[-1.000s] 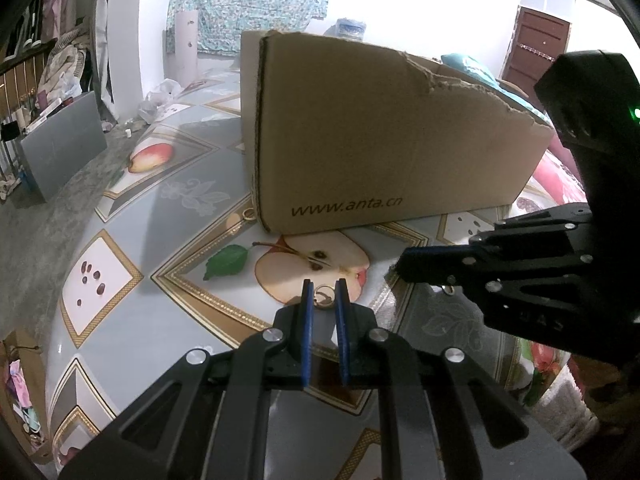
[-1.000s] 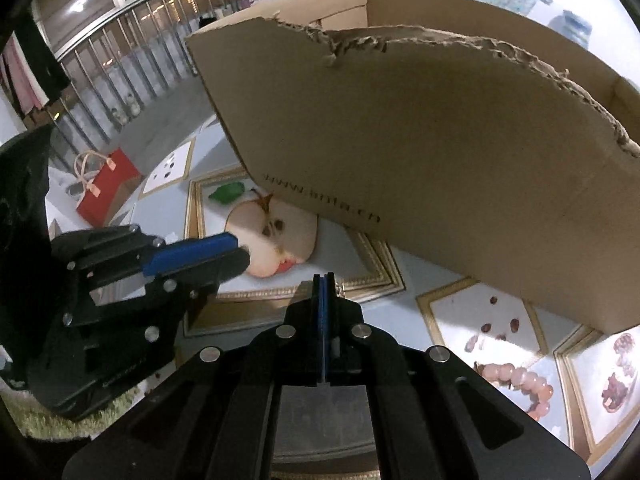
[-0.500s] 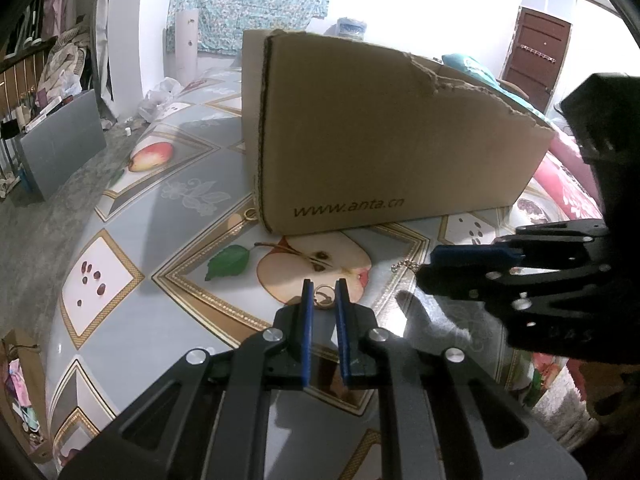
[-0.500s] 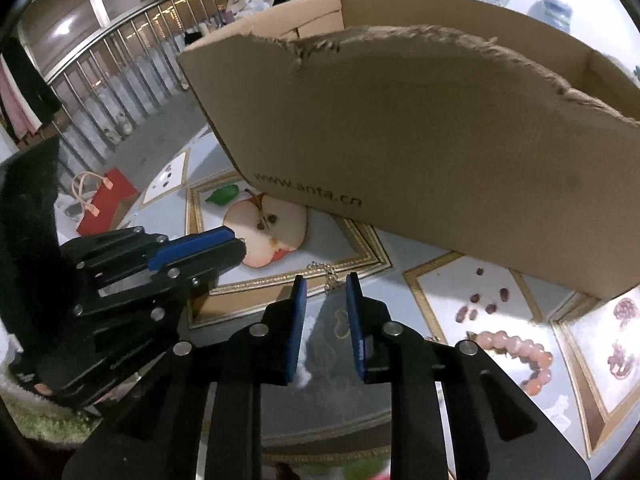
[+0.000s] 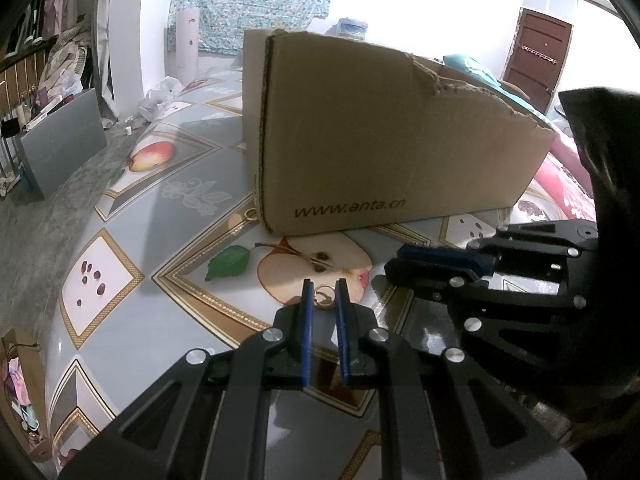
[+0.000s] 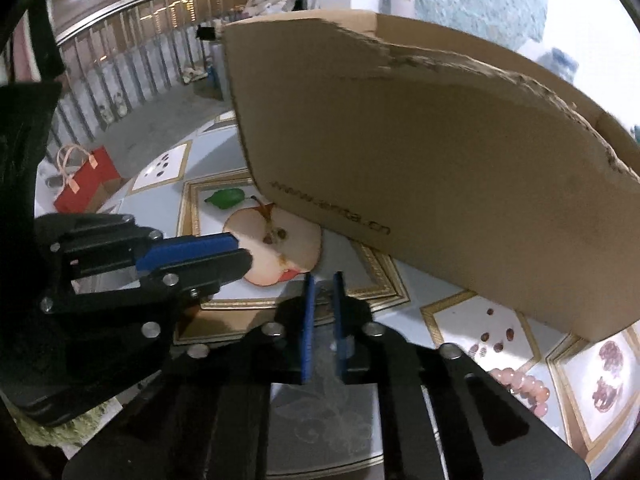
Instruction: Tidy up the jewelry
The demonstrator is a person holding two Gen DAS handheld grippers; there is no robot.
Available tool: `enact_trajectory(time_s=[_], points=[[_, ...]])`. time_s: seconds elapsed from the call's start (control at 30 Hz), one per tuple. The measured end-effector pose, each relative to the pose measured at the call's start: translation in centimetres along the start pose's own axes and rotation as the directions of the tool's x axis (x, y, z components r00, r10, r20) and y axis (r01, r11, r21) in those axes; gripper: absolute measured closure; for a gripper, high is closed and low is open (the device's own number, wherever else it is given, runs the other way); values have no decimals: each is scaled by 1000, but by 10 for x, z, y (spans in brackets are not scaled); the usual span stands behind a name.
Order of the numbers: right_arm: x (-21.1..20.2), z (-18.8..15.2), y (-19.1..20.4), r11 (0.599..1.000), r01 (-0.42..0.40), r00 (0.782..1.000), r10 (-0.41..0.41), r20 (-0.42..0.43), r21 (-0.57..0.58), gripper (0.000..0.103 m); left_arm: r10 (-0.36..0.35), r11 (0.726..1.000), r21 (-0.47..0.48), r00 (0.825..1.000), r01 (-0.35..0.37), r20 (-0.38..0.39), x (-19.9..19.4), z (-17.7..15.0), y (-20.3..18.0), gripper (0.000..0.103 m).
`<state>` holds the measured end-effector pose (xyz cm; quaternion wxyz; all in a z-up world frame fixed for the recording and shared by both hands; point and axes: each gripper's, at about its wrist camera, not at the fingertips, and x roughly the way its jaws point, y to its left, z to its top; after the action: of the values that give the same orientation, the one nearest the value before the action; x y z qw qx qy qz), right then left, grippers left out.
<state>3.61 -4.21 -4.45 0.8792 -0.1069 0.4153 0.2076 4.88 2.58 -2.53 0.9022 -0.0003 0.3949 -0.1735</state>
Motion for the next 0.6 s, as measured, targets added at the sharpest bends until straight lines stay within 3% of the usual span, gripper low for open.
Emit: enact_trajectory(time_s=[0.13,0.3,0.6], points=[[-1,-1,3,1000,6,1000,-5,12,-16,103,1,1000,-1,1000,-1,1,0,0,0,93],[-7,3,-17,992,-84,996,83,16,97,103,0,1000,-2,1000,0,1,0,0,0,93],[-37,10,-41,975,-137,989,123,85,177,103,0,1000,-3,1000,0,3,0,0,1,93]])
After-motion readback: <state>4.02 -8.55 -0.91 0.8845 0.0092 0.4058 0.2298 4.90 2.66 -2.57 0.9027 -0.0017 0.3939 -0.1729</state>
